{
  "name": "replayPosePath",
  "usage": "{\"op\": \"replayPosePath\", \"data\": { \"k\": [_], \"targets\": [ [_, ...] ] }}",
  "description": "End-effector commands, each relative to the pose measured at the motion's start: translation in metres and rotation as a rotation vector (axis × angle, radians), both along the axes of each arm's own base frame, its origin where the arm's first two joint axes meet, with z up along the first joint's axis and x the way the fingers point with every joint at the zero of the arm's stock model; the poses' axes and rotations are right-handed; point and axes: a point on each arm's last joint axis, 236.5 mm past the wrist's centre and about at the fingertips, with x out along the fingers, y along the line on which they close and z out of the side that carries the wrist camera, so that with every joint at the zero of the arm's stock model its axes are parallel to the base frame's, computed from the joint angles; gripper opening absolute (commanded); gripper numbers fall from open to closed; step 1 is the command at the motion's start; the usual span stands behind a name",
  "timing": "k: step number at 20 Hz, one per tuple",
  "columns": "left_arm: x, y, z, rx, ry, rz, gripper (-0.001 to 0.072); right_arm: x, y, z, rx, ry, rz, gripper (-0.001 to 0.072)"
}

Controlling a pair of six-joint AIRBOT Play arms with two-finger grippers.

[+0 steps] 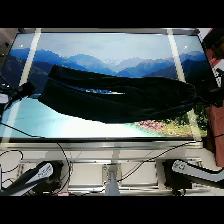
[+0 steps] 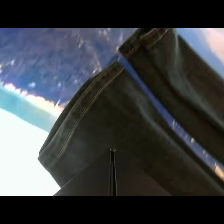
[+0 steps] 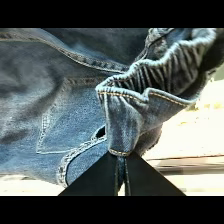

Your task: Fold the clothes and pants, and hang the long-sleeved shirts on hangers.

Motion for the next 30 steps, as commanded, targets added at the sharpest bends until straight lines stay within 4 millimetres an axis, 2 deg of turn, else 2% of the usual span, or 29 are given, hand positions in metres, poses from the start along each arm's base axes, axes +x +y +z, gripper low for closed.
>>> {"op": "replayPosePath", "data": {
  "k": [1, 3, 5, 9, 12, 14, 16, 17, 18, 19, 20, 24, 30],
  "targets": [
    [-0.038, 0.010, -0.014, 0.012, 0.150, -0.024, 0.0014, 0.003, 0.000, 0.021, -0.032, -0.060, -0.010, 0.0037],
    [-0.047, 0.022, -0.030, 0.014, 0.206, -0.009, 0.0014, 0.003, 0.000, 0.022, -0.032, -0.062, -0.011, 0.0037],
    [-0.051, 0.029, -0.055, -0.026, 0.263, 0.011, 0.0014, 0.003, 0.000, 0.022, -0.032, -0.062, -0.011, 0.0037],
    [-0.047, 0.018, -0.112, -0.218, 0.344, 0.063, 0.0016, 0.003, 0.000, 0.022, -0.031, -0.061, -0.010, 0.0036],
    [-0.042, 0.012, -0.141, -0.254, 0.381, 0.071, 0.0017, 0.003, 0.000, 0.022, -0.031, -0.061, -0.010, 0.0037],
    [-0.036, 0.011, -0.152, -0.242, 0.378, 0.077, 0.0025, 0.003, 0.000, 0.022, -0.031, -0.061, -0.010, 0.0037],
    [-0.026, 0.010, -0.154, -0.210, 0.353, 0.073, 0.0027, 0.003, 0.000, 0.022, -0.031, -0.060, -0.011, 0.0037],
    [-0.020, 0.008, -0.153, -0.192, 0.336, 0.069, 0.0062, 0.003, 0.000, 0.022, -0.031, -0.061, -0.011, 0.0037],
    [-0.015, 0.006, -0.151, -0.178, 0.322, 0.063, 0.0212, 0.003, 0.000, 0.022, -0.031, -0.061, -0.011, 0.0036],
    [-0.010, 0.002, -0.150, -0.168, 0.308, 0.057, 0.0418, 0.003, 0.000, 0.022, -0.031, -0.061, -0.011, 0.0037],
    [-0.005, -0.002, -0.148, -0.170, 0.289, 0.059, 0.0492, 0.003, 0.000, 0.022, -0.031, -0.061, -0.011, 0.0037],
    [0.015, -0.012, -0.138, -0.170, 0.216, 0.076, 0.0491, 0.003, 0.000, 0.022, -0.031, -0.061, -0.011, 0.0037],
    [0.031, -0.033, -0.132, -0.126, 0.171, 0.033, 0.0509, 0.003, 0.000, 0.022, -0.033, -0.064, -0.012, 0.0037]
  ]
}}
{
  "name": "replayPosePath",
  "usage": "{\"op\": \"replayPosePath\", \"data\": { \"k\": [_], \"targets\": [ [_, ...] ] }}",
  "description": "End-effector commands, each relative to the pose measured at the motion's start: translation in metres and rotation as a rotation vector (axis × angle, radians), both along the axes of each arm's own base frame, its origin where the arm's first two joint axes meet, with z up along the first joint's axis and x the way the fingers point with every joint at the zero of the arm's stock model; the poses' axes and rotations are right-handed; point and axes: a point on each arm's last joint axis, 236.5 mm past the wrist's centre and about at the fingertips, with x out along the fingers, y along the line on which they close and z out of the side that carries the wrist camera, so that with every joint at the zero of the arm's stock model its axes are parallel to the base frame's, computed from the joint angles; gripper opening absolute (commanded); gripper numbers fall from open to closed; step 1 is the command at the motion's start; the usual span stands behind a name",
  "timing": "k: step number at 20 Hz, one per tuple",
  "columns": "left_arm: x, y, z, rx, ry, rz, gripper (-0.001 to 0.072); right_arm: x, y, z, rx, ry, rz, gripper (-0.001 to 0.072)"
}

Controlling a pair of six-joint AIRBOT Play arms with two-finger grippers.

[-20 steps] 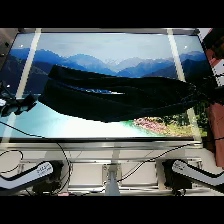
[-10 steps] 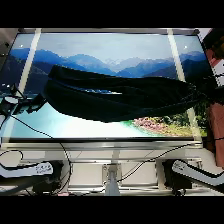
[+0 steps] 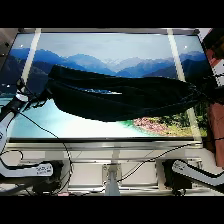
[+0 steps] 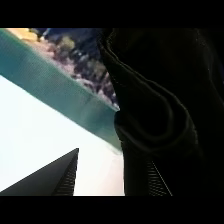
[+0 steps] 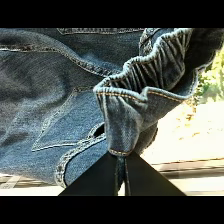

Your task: Fold the clothes and pants, and hang the long-sleeved shirts on hangers.

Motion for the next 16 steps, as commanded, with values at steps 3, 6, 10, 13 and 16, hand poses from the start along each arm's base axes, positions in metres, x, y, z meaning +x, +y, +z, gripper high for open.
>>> {"op": "replayPosePath", "data": {
  "k": [3, 6, 10, 13, 16],
  "targets": [
    [0.018, -0.014, 0.009, 0.041, -0.065, -0.016, 0.0509, 0.001, 0.000, 0.001, -0.002, -0.003, 0.001, 0.0037],
    [0.021, -0.018, 0.011, 0.048, -0.080, -0.021, 0.0509, 0.001, 0.000, 0.001, -0.002, -0.003, 0.000, 0.0037],
    [0.026, -0.027, 0.011, 0.018, -0.092, -0.003, 0.0509, 0.001, 0.000, 0.001, -0.002, -0.004, 0.000, 0.0037],
    [0.025, -0.040, 0.001, 0.011, -0.070, -0.031, 0.0509, 0.001, 0.000, 0.001, -0.002, -0.004, 0.000, 0.0037],
    [0.032, -0.049, 0.003, 0.036, -0.099, -0.044, 0.0493, 0.001, 0.000, 0.001, -0.002, -0.004, 0.000, 0.0037]
  ]
}}
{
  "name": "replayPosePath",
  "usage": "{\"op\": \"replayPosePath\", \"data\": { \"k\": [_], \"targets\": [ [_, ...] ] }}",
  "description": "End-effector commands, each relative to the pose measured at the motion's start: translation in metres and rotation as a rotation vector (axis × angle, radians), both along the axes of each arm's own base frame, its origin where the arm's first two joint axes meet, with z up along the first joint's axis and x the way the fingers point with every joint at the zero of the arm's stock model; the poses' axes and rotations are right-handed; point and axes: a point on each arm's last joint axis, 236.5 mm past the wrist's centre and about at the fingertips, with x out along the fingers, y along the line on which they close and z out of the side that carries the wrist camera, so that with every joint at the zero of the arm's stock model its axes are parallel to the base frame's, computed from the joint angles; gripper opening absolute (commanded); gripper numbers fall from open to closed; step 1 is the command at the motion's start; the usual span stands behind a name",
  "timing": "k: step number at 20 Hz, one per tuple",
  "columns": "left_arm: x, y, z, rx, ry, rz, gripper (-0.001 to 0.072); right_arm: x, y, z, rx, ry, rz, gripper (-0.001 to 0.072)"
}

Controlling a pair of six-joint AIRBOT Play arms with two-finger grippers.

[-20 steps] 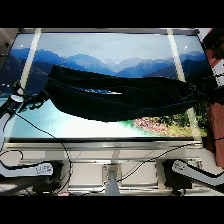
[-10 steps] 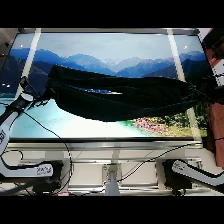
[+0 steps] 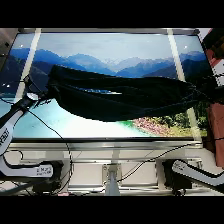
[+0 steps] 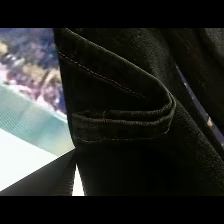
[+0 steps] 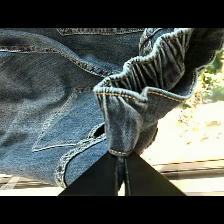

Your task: Fold the clothes and pants, and hang the long-sleeved shirts on hangers.

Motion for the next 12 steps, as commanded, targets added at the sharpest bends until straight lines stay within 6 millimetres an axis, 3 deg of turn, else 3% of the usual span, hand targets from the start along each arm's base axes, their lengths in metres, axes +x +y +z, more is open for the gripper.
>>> {"op": "replayPosePath", "data": {
  "k": [1, 2, 3, 4, 7, 12],
  "targets": [
    [0.008, -0.008, 0.002, 0.024, -0.033, -0.005, 0.0453, 0.000, 0.001, 0.001, 0.000, -0.001, 0.001, 0.0037],
    [0.010, -0.007, 0.004, 0.029, -0.044, 0.000, 0.0322, 0.000, 0.001, 0.000, 0.001, 0.001, 0.002, 0.0037],
    [0.011, -0.008, 0.005, 0.020, -0.047, 0.008, 0.0123, 0.000, 0.001, 0.000, 0.001, 0.001, 0.002, 0.0037],
    [0.011, -0.008, 0.006, 0.019, -0.049, 0.008, 0.0021, 0.000, 0.001, 0.000, 0.001, 0.001, 0.001, 0.0037],
    [0.013, 0.006, 0.032, 0.090, -0.096, -0.019, 0.0016, 0.000, 0.003, 0.001, 0.010, 0.000, -0.003, 0.0037],
    [0.002, 0.051, 0.112, 0.208, -0.218, -0.003, 0.0016, -0.003, 0.009, 0.002, 0.043, 0.015, -0.012, 0.0037]
  ]
}}
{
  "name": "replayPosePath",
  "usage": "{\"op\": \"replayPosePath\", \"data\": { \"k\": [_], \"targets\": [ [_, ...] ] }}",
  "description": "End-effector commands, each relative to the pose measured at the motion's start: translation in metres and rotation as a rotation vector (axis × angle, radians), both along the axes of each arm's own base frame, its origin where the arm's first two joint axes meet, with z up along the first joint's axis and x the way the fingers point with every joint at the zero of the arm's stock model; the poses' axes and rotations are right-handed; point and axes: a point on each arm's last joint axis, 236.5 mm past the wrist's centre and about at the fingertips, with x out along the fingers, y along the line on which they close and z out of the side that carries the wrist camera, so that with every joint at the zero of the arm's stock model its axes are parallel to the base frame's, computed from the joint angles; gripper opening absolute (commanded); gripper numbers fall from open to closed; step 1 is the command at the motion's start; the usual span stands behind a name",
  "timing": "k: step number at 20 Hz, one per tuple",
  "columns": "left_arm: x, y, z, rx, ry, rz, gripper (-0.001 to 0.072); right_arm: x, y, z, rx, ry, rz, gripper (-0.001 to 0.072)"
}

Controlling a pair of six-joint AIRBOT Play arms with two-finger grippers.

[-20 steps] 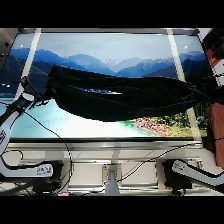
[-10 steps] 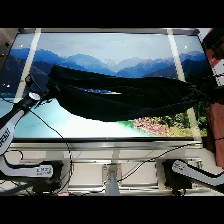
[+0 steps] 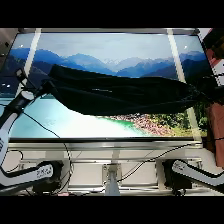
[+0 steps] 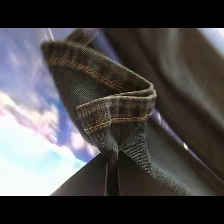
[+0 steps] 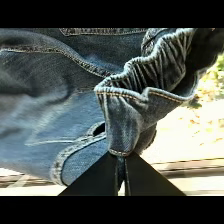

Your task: Fold the clothes and pants, and hang the long-sleeved shirts on hangers.

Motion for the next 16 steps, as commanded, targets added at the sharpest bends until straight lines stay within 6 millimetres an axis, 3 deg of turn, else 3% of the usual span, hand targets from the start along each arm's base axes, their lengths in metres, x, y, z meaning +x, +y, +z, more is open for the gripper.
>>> {"op": "replayPosePath", "data": {
  "k": [1, 4, 8, 12, 14, 16],
  "targets": [
    [-0.015, 0.028, 0.048, 0.087, -0.051, 0.000, 0.0016, -0.004, 0.005, 0.001, 0.021, 0.019, 0.004, 0.0037],
    [-0.044, 0.041, 0.054, 0.064, 0.019, -0.001, 0.0015, -0.009, 0.008, 0.001, 0.030, 0.038, 0.012, 0.0036],
    [-0.091, 0.039, 0.025, -0.052, 0.221, -0.033, 0.0016, -0.017, 0.012, 0.000, 0.046, 0.069, 0.023, 0.0037],
    [-0.132, 0.050, 0.002, 0.027, 0.404, -0.118, 0.0015, -0.034, 0.014, -0.007, 0.056, 0.143, 0.037, 0.0037],
    [-0.135, 0.060, 0.000, 0.082, 0.424, -0.123, 0.0016, -0.042, 0.016, -0.017, 0.066, 0.177, 0.035, 0.0036],
    [-0.122, 0.067, 0.007, 0.121, 0.364, -0.110, 0.0015, -0.046, 0.021, -0.027, 0.074, 0.174, 0.025, 0.0036]
  ]
}}
